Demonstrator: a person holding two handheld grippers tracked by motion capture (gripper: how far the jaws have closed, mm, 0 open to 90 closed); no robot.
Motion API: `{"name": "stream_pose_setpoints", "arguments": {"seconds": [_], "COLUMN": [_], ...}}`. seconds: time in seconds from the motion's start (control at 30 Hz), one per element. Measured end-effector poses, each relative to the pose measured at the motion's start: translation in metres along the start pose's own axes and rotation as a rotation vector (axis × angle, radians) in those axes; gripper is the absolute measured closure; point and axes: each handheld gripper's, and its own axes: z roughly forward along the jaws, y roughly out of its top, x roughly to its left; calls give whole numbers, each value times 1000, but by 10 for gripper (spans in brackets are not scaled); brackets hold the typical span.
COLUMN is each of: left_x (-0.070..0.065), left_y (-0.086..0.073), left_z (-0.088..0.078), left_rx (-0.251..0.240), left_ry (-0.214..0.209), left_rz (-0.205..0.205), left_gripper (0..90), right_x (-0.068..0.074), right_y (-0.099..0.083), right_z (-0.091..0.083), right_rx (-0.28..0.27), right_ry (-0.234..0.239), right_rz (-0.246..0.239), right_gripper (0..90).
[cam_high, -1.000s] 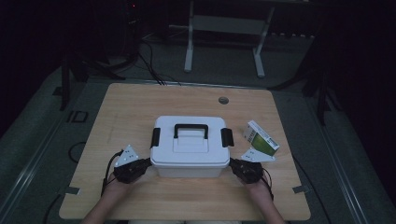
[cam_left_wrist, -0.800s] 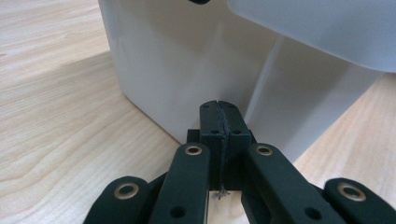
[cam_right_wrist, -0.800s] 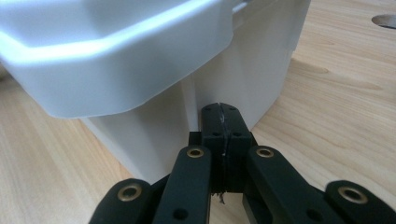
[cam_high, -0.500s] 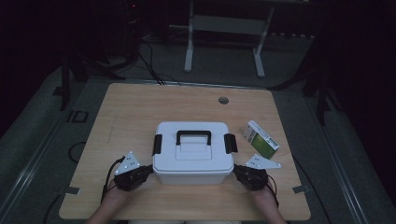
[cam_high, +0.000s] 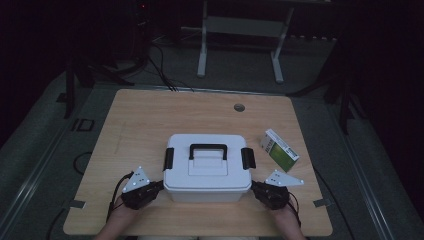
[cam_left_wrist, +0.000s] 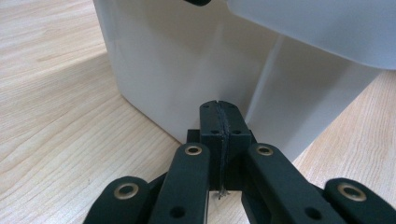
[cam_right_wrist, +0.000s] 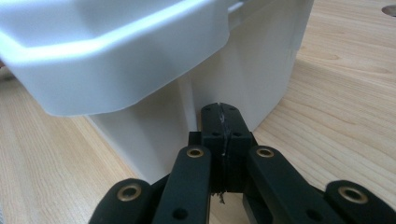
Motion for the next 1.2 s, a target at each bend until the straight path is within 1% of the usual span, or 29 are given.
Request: {"name": "stream_pose_setpoints", "arguments": {"seconds": [0.03,0.1,0.17,0.27,0.3,0.33,0.37,0.4,0.43,0.47,0.5,0.57,0.6,0.63,0.67,0.7,0.73,0.77,0.8,0.83,0.87,0.93,0.97,1.0,1.03,1.07,1.13,1.17,1.2], "left_x": [1,4,7,17,20,24,27,31,32,35,37,42,44,45,45,44,45,45,43,43,42,41,41,40,41,41,44,45,46], "left_y": [0,0,-1,-3,-4,-4,-5,-6,-7,-8,-10,-12,-13,-14,-15,-15,-15,-15,-14,-13,-11,-9,-9,-6,-4,-3,-1,0,1], "left_z": [0,1,1,-4,-7,-10,-12,-14,-17,-19,-21,-24,-25,-26,-26,-26,-26,-26,-26,-26,-25,-24,-24,-23,-23,-23,-23,-25,-25], "left_rx": [3,18,27,41,41,45,54,69,77,91,100,118,132,143,157,170,187,187,214,235,251,282,282,311,322,339,372,381,394], "left_ry": [-5,7,22,40,43,54,52,50,66,61,54,59,48,41,44,45,27,27,31,6,5,-13,-13,2,-19,-25,-41,-33,-35], "left_rz": [-5,-9,-12,-47,-64,-74,-87,-92,-89,-94,-104,-112,-123,-127,-121,-117,-120,-120,-98,-101,-94,-87,-87,-78,-81,-84,-80,-70,-68], "left_gripper": [891,875,856,809,805,773,770,712,703,648,626,623,588,579,562,512,492,456,456,398,361,322,261,261,236,169,151,150,150], "right_x": [-2,-5,-10,-17,-19,-21,-24,-26,-28,-31,-33,-35,-35,-35,-36,-37,-37,-37,-38,-38,-38,-39,-39,-39,-40,-41,-42,-43,-44], "right_y": [0,0,-1,-4,-5,-6,-7,-9,-10,-11,-12,-13,-14,-15,-15,-16,-17,-17,-17,-19,-20,-21,-21,-21,-22,-23,-25,-26,-26], "right_z": [0,1,3,3,3,3,2,1,1,0,-1,-3,-3,-3,-3,-3,-3,-3,-2,-1,-1,-1,-1,-1,0,0,0,-1,0], "right_rx": [-2,-4,0,12,17,18,20,24,31,30,28,31,34,29,32,39,34,34,31,50,51,36,36,31,31,40,27,27,29], "right_ry": [-4,-3,-27,-31,-32,-33,-29,-34,-42,-38,-28,-27,-23,-16,-11,-4,7,7,14,32,30,54,54,55,43,37,43,48,44], "right_rz": [2,-7,2,8,3,-1,-5,-11,-14,-10,-5,-22,-25,-29,-31,-35,-32,-32,-23,-54,-62,-38,-38,-38,-44,-55,-45,-40,-49], "right_gripper": [838,833,834,827,809,788,781,751,727,700,666,604,545,492,449,389,347,347,293,196,194,156,156,140,139,135,134,134,134]}}
